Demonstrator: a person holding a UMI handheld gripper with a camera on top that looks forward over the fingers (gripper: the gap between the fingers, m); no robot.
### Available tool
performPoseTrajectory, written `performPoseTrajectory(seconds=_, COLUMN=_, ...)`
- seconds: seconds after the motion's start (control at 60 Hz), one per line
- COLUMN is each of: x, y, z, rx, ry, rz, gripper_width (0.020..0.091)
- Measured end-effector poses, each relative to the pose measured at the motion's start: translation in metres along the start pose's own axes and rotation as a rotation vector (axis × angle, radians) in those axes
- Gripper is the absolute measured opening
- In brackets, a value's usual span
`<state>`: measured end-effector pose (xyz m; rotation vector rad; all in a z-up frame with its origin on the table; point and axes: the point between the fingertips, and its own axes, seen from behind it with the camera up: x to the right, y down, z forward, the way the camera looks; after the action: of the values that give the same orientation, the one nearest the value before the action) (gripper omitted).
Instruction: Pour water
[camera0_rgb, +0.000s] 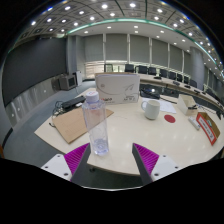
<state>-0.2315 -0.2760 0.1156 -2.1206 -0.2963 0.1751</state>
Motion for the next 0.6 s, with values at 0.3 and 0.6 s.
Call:
performPoseTrajectory(seconds=0.3, x=-0.043, y=-0.027, z=0.098, rx=0.114, ry=0.058, rz=0.065, gripper_width=0.0791)
performPoseTrajectory(seconds=0.6, x=-0.031, y=-0.039, z=0.125, rx=0.195, ry=0.137, rz=0.092, gripper_width=0.0402)
